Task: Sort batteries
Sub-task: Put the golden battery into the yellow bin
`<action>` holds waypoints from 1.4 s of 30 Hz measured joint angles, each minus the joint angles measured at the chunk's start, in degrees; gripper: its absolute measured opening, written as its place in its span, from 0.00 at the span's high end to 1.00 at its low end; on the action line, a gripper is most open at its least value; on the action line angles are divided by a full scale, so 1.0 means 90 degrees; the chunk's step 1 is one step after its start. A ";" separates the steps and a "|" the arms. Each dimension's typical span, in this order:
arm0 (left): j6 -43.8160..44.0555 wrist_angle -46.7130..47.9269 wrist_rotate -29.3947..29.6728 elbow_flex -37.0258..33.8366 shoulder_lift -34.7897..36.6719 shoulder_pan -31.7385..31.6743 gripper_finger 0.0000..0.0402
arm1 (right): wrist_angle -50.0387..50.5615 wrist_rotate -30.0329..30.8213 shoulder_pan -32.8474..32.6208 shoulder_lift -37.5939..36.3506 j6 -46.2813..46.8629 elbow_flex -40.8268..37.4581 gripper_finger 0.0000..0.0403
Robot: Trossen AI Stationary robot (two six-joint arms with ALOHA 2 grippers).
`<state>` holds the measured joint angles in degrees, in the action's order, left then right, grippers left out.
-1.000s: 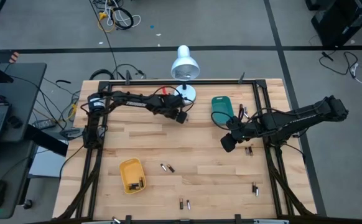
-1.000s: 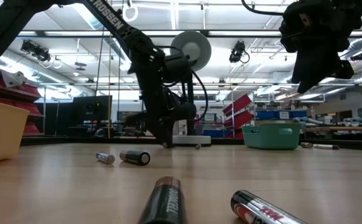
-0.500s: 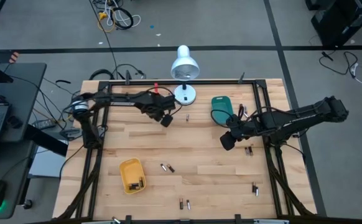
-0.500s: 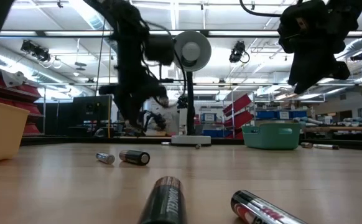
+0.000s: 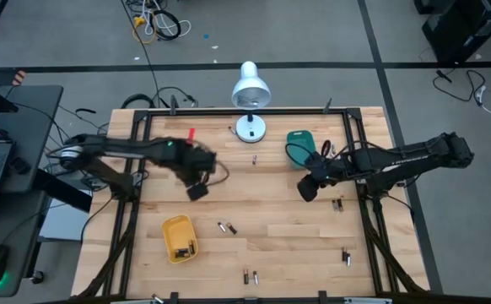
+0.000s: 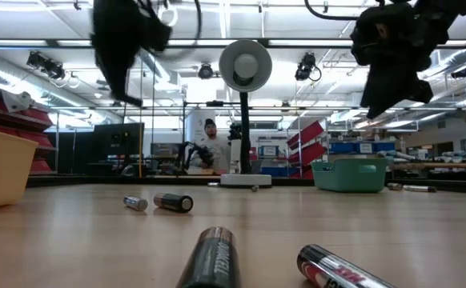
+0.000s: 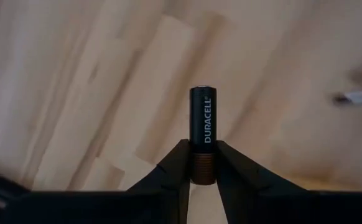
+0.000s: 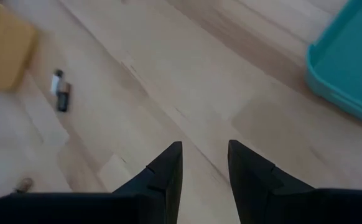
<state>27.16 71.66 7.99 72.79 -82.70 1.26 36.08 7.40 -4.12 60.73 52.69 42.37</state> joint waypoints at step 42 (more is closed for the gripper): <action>0.4662 -0.0991 -0.0717 -0.1054 -0.0235 0.3830 0.69 | -0.2456 0.0525 -0.0036 0.0015 -0.0185 0.0005 0.71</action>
<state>69.11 62.74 1.53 63.31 -84.82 35.74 13.98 12.12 -4.45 60.86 51.03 42.41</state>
